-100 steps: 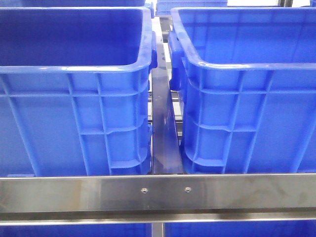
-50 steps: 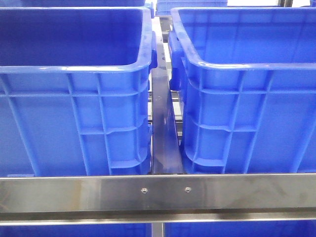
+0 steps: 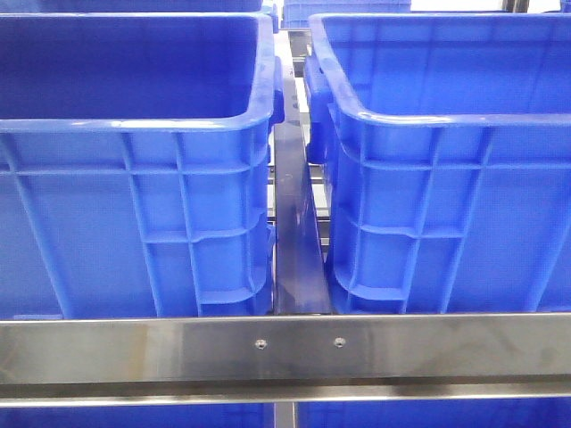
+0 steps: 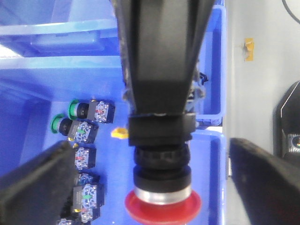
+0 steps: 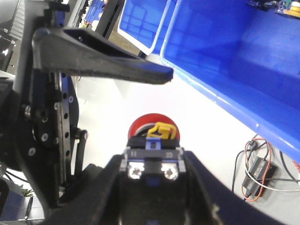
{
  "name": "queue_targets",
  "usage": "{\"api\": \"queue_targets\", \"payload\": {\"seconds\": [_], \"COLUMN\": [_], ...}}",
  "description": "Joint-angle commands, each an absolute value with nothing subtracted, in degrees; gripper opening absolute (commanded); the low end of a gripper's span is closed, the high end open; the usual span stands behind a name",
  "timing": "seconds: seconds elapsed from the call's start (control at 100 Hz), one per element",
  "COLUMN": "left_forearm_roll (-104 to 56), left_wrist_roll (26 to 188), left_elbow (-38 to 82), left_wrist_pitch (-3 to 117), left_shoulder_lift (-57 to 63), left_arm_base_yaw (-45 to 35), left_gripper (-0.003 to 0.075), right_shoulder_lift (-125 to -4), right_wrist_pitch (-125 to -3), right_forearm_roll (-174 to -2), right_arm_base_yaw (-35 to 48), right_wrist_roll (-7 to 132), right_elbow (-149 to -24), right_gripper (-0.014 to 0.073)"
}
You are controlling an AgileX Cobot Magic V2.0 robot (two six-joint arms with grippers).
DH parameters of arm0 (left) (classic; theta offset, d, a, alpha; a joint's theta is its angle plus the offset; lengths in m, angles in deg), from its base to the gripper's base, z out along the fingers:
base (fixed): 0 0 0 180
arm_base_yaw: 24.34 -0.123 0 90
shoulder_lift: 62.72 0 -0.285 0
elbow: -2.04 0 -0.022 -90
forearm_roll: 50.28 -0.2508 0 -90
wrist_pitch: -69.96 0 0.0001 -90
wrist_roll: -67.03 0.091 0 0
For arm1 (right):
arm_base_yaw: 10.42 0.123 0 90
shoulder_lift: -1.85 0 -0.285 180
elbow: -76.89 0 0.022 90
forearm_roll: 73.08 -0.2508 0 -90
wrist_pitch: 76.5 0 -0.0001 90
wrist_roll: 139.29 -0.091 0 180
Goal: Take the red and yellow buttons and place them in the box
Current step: 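Open the left gripper and withdraw it back over the button bin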
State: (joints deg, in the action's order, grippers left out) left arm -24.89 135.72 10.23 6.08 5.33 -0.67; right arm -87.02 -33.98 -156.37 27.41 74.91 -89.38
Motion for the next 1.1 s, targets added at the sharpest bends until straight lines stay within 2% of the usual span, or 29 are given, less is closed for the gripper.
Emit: {"api": "queue_targets", "payload": {"seconds": [0.0,0.39,0.57,0.71,0.81,0.93,1.09], "left_forearm_roll": [-22.34,-29.43,-39.50,-54.77,-63.94,-65.91,-65.91], "left_wrist_roll": [133.13,116.21,97.80,78.80,68.45,63.29,59.38], "left_elbow": [8.81,8.81,11.73,18.03,23.07,29.15,36.48], "left_wrist_pitch": [9.19,15.77,25.08,31.83,33.14,34.19,34.19], "left_shoulder_lift": [4.25,-1.65,-8.18,-14.35,-18.73,-24.33,-30.47], "left_arm_base_yaw": [-0.31,-0.40,-0.40,-0.40,-0.40,-0.40,-0.40], "left_gripper": [0.0641,0.0640,0.0640,0.0638,0.0586,0.0507,0.0493], "right_shoulder_lift": [-85.12,-85.12,-85.12,-85.12,-85.12,-85.12,-85.12], "right_wrist_pitch": [-34.40,-36.01,-35.05,-34.27,-33.56,-32.50,-30.75], "right_forearm_roll": [-159.67,-159.67,-159.67,-159.62,-159.62,-159.15,-158.36], "right_arm_base_yaw": [27.44,22.97,18.64,16.24,14.68,12.79,9.67], "right_wrist_roll": [75.98,75.98,75.98,76.11,76.60,76.65,76.65], "right_elbow": [-91.47,-91.47,-91.47,-91.47,-91.47,-91.47,-91.28], "right_gripper": [0.0048,0.0048,0.0048,0.0048,0.0048,0.0048,0.0048]}}
